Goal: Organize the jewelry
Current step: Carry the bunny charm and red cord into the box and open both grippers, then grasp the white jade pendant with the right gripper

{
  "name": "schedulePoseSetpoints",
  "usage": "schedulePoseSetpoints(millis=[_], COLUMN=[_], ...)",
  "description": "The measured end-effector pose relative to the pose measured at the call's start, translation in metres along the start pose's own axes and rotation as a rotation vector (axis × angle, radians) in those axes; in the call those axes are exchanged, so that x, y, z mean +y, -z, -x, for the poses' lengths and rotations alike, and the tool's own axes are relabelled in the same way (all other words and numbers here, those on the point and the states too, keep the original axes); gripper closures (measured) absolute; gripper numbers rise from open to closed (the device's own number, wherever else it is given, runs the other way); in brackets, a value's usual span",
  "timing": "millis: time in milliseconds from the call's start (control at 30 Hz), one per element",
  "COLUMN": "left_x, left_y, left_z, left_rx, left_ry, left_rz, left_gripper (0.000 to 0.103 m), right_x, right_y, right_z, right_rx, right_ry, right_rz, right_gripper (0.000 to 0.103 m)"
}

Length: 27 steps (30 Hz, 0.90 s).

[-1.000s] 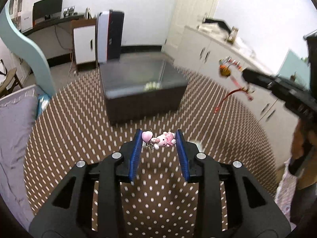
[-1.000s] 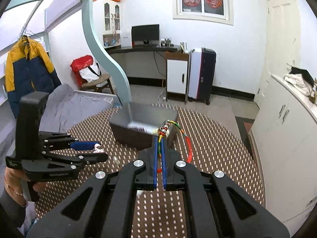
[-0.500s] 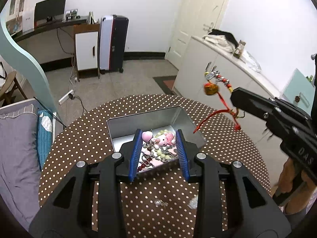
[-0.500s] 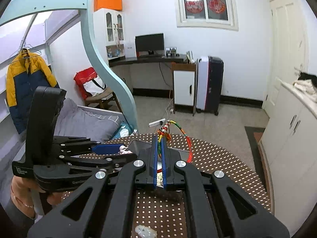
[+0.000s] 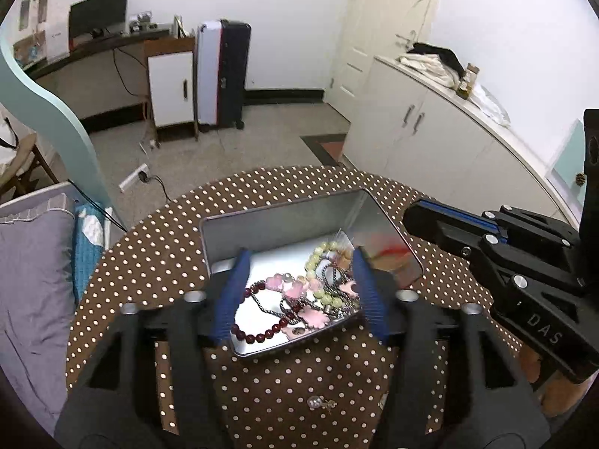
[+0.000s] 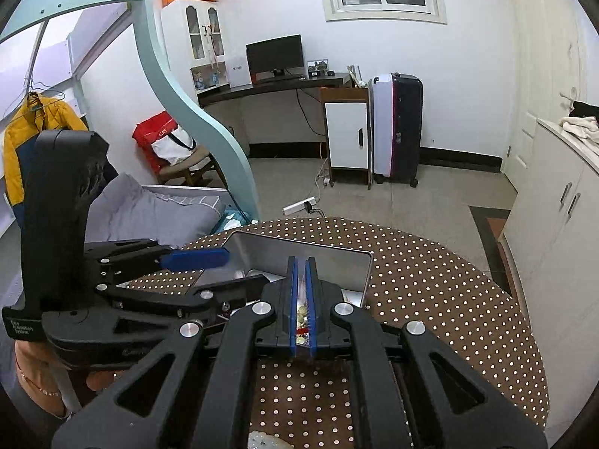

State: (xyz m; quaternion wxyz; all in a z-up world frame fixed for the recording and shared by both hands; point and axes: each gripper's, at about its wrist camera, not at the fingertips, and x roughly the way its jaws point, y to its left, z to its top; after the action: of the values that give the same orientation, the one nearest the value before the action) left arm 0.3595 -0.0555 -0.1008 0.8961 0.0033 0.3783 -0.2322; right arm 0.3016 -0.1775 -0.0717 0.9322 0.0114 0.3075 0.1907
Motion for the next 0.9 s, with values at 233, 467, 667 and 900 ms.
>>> schedulePoseSetpoints(millis=[233, 467, 667, 900], left_x=[-0.007, -0.012, -0.019, -0.011], left_y=[0.008, 0.031, 0.058, 0.093], left_z=[0.025, 0.066, 0.082, 0.08], left_rx=[-0.048, -0.129, -0.139, -0.081], left_ry=[-0.07, -0.168, -0.245, -0.264], left_rz=[-0.051, -0.069, -0.11, -0.092], left_gripper=[0.041, 0.035, 0.034, 0.034], right_x=[-0.003, 0.0, 0.006, 0.015], right_y=[-0.001, 0.016, 0.045, 0.088], right_z=[0.023, 0.059, 0.072, 0.058], right_rx=[-0.038, -0.059, -0.013, 0.102], right_ry=[0.011, 0.025, 0.042, 0.046], right_rz=[-0.019, -0.006, 0.02, 0.053], right_gripper=[0.089, 0.079, 0.072, 0.065])
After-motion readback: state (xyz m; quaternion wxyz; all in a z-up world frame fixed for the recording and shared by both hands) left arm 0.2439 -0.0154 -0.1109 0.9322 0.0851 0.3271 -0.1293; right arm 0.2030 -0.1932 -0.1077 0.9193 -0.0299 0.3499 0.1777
